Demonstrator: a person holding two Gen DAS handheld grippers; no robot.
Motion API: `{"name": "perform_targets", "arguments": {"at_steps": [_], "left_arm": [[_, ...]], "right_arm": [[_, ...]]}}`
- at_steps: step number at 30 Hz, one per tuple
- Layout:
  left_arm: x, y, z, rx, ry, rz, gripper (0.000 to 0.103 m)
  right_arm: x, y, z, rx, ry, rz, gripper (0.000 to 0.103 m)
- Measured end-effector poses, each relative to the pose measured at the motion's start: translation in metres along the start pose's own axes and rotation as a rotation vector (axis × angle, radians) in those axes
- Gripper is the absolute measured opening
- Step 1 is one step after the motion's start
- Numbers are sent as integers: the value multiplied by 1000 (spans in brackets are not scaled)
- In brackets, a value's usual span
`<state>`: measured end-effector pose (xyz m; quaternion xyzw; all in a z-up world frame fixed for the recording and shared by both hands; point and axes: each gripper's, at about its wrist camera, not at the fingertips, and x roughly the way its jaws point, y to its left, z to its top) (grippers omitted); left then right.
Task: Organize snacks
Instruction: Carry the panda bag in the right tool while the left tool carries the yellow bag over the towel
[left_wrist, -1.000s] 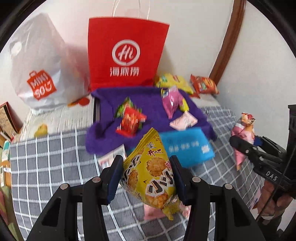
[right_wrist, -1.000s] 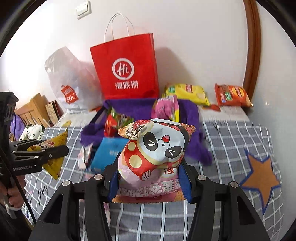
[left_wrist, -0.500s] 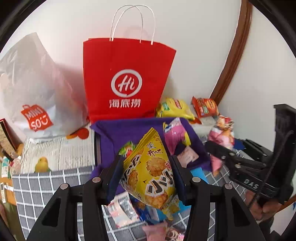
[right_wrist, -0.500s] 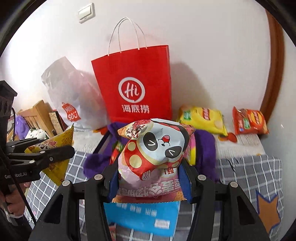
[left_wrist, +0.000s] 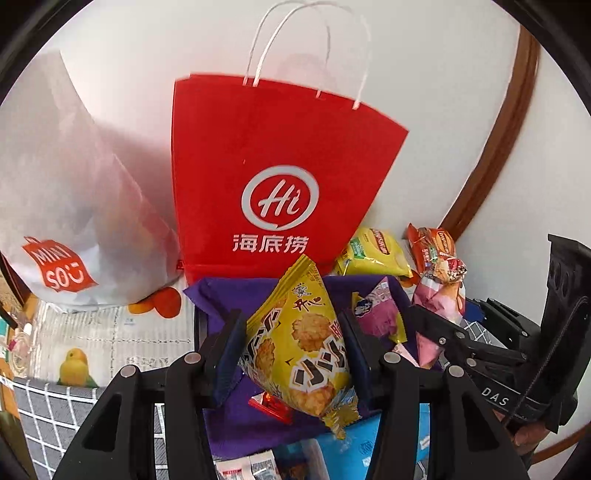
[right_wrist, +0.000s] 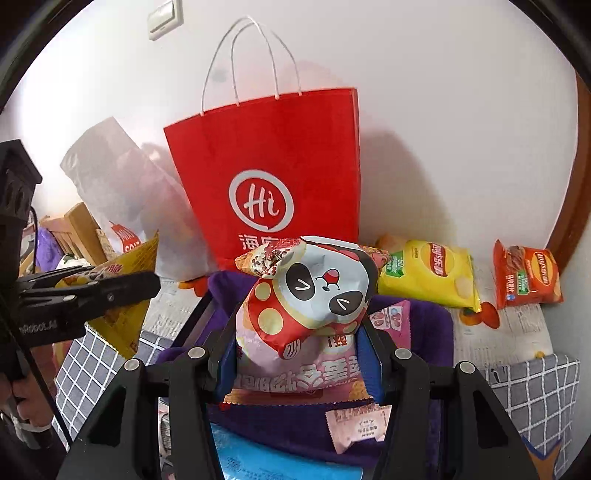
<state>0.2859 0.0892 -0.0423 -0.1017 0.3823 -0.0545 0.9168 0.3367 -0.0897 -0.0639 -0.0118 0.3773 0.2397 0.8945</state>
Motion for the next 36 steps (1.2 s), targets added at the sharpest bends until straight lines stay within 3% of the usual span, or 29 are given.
{"name": "perform_targets", "arguments": {"at_steps": [3, 7, 10, 15, 36], "left_arm": [[15, 9, -3, -15, 30, 6, 49], [27, 20, -4, -30, 61, 6, 49], [31, 28, -4, -60, 69, -4, 49], [40, 27, -6, -67, 100, -40, 49], [47, 20, -7, -59, 125, -56, 49]], "right_arm": [[8, -4, -1, -8, 25, 31, 54], [21, -9, -5, -33, 58, -14, 54], [25, -18, -5, -11, 85, 20, 54], [26, -26, -6, -21, 92, -49, 54], [22, -24, -5, -36, 82, -50, 54]]}}
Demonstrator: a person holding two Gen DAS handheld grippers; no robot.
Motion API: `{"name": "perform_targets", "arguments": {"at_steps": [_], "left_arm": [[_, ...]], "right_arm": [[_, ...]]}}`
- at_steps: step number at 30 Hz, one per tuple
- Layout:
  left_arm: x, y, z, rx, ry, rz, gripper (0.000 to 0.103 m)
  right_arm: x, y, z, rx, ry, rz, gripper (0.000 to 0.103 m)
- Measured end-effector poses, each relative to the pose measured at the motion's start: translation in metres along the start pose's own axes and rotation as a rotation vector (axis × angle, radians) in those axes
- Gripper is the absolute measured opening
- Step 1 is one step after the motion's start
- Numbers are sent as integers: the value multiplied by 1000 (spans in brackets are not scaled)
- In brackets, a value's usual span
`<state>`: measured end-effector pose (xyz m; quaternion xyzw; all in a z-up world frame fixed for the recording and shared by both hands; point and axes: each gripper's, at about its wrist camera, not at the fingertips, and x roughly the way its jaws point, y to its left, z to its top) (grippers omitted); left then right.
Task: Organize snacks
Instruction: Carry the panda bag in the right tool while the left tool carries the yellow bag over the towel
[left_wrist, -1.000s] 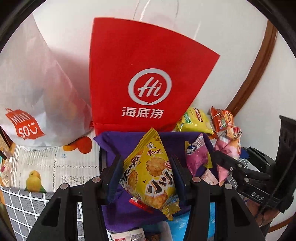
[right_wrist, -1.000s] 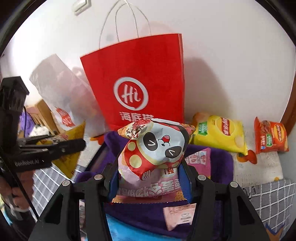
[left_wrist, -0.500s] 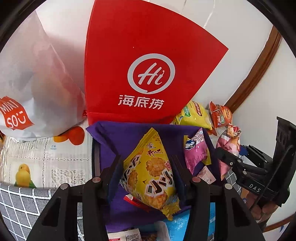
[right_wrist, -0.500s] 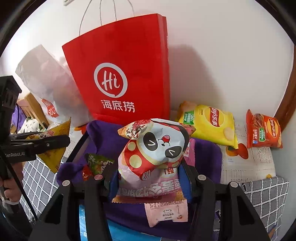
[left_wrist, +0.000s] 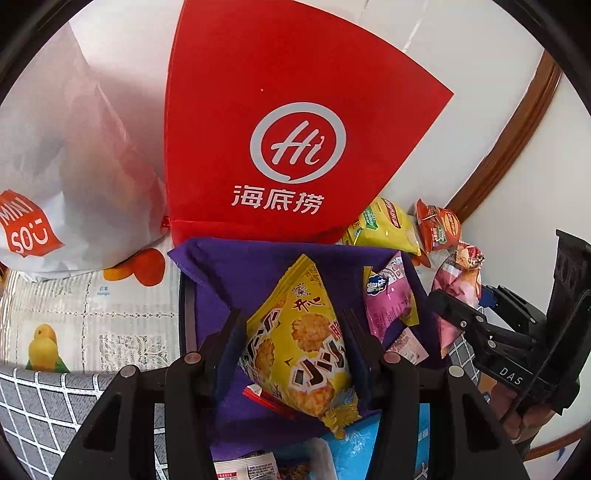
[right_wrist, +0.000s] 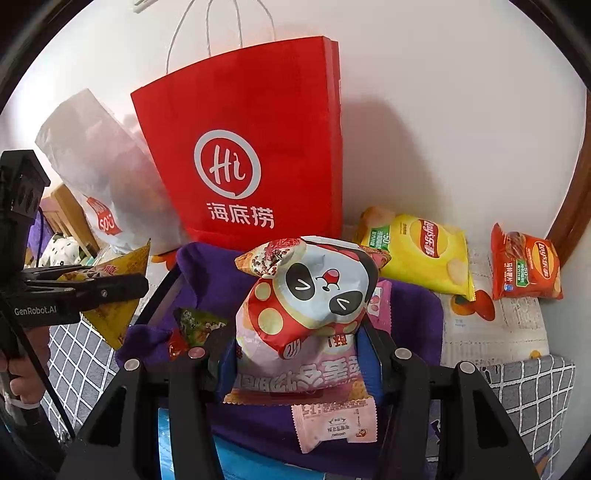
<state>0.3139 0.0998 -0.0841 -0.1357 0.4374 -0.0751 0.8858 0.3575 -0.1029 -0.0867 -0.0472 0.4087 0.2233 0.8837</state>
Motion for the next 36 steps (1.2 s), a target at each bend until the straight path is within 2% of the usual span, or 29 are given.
{"name": "perform_targets", "arguments": {"at_steps": [8, 18, 32, 36], "left_arm": [[2, -3, -1, 8, 8, -3, 49], [1, -2, 0, 9, 2, -3, 49], [4, 8, 3, -20, 17, -1, 49], [15, 7, 1, -25, 49, -25, 49]], "right_arm": [[-2, -1, 0, 3, -11, 3, 54], [7, 2, -1, -7, 18, 2, 54], [41, 19, -19, -84, 162, -5, 54], [53, 21, -23, -92, 214, -13, 54]]}}
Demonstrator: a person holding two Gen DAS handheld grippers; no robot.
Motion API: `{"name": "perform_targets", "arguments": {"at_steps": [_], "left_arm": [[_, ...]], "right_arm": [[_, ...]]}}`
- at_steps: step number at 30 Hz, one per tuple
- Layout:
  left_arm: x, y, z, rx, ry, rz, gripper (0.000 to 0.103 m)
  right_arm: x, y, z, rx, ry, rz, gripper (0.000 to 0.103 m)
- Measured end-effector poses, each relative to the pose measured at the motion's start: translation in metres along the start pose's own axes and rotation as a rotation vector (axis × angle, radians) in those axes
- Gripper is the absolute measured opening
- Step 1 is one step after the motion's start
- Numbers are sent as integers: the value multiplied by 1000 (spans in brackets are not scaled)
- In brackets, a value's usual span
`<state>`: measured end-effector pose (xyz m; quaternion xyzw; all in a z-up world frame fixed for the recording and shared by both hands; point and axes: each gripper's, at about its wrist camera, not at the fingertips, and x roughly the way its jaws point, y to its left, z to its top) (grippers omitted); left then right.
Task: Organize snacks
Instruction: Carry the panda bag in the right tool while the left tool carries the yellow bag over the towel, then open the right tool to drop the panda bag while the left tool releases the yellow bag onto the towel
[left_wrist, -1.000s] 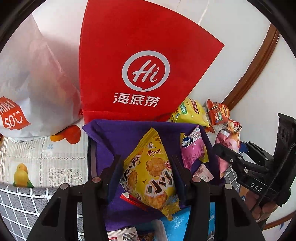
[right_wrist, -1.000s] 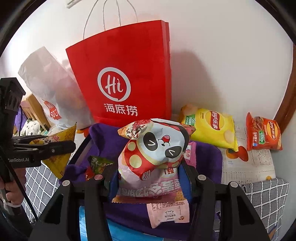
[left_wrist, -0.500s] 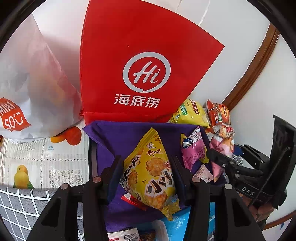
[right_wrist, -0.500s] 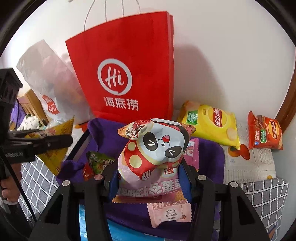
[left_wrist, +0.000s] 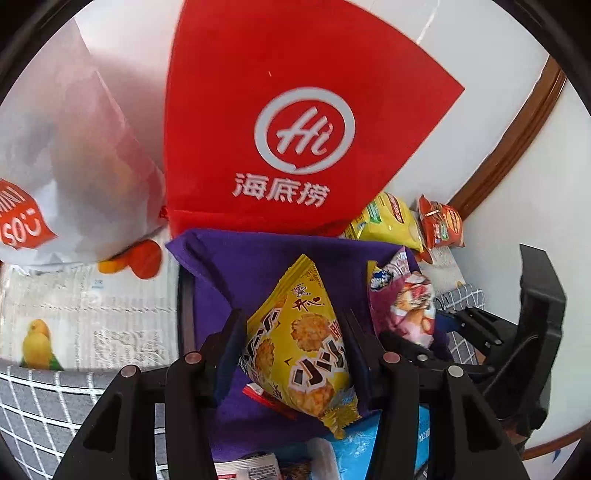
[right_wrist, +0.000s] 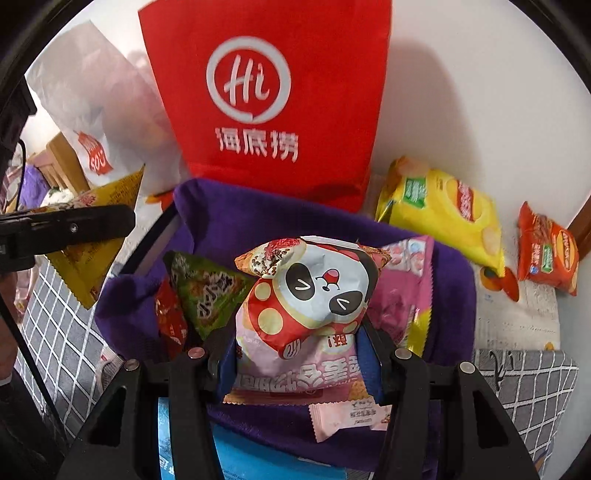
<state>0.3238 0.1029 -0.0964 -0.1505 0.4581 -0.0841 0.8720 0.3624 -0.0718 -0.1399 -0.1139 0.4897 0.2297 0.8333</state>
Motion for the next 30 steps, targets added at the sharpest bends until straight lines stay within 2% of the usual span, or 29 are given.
{"name": "perform_targets", "arguments": {"at_steps": [4, 8, 12, 19, 22, 30], "left_arm": [[12, 0, -1, -12, 35, -12, 49], [21, -4, -3, -4, 67, -29, 49], [30, -11, -6, 11, 95, -28, 49], [37, -18, -10, 32, 114, -6, 46], [39, -18, -10, 28, 123, -7, 47], [35, -24, -8, 44, 106, -24, 48]], "right_arm": [[9, -3, -2, -2, 51, -2, 54], [8, -9, -2, 7, 58, -11, 56], [5, -12, 0, 9, 61, -7, 62], [-16, -15, 3, 2, 3, -15, 69], [-22, -16, 3, 15, -14, 1, 75], [-34, -21, 3, 34, -56, -20, 75]]}}
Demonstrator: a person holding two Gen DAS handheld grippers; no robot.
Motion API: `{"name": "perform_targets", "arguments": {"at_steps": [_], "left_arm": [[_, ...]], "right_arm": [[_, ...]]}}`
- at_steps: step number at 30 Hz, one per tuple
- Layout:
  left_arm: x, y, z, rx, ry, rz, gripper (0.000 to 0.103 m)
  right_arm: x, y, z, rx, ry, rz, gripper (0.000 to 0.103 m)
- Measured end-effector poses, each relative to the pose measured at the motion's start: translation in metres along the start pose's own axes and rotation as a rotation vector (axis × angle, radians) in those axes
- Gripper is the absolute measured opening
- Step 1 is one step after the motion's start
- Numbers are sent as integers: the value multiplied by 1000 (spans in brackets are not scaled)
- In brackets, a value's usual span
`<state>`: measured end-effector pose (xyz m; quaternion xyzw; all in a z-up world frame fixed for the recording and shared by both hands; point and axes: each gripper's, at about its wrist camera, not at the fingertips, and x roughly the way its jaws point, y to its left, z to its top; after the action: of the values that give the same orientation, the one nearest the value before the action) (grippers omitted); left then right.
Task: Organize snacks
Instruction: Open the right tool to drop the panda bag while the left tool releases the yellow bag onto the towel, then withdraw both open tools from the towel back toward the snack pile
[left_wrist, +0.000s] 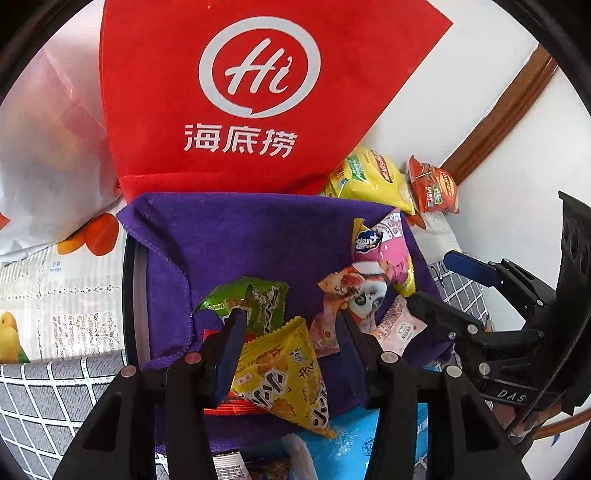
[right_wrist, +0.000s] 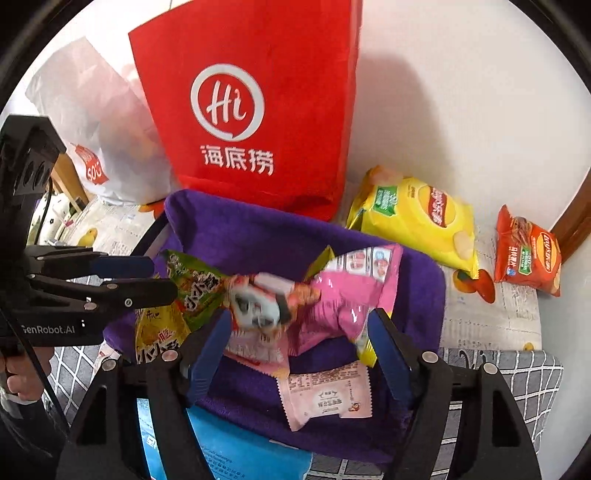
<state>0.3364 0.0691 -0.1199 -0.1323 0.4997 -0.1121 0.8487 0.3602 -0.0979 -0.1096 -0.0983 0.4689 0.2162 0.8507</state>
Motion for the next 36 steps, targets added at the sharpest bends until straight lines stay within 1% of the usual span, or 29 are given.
{"name": "perform_targets", "arguments": {"at_steps": [3, 4, 5, 8, 10, 12, 16, 17, 20, 22, 27, 31, 36], "left_arm": [[-2, 0, 1, 3, -8, 2, 49], [-4, 0, 1, 4, -9, 2, 52], [-5, 0, 1, 4, -9, 3, 57], [-9, -1, 3, 10, -23, 22, 66], [-11, -3, 3, 20, -33, 42, 68], [-15, -3, 4, 22, -43, 46, 68], [-26, -2, 5, 16, -63, 26, 69], [-27, -3, 5, 16, -66, 24, 69], [-37, -4, 4, 18, -84, 7, 69], [-43, -4, 4, 18, -94, 2, 69], [-58, -11, 2, 31, -128, 30, 69], [-71, -18, -1, 47, -156, 21, 69], [-87, -24, -4, 53, -183, 14, 69]], "right_arm": [[-6, -6, 2, 27, -29, 2, 75], [-8, -9, 2, 39, -39, 3, 75], [-10, -11, 3, 50, -46, 4, 75], [-14, -16, 4, 84, -68, 12, 75], [-16, -19, 6, 104, -78, 22, 75], [-19, -20, 6, 115, -90, 25, 75], [-27, -19, 6, 129, -127, 25, 75], [-29, -19, 6, 131, -135, 20, 75], [-39, -18, 6, 139, -174, -29, 75], [-45, -17, 6, 148, -199, -26, 75], [-62, -16, 2, 205, -246, -12, 75], [-74, -11, -7, 202, -237, -19, 75], [-98, -3, -28, 172, -227, -100, 75]]}}
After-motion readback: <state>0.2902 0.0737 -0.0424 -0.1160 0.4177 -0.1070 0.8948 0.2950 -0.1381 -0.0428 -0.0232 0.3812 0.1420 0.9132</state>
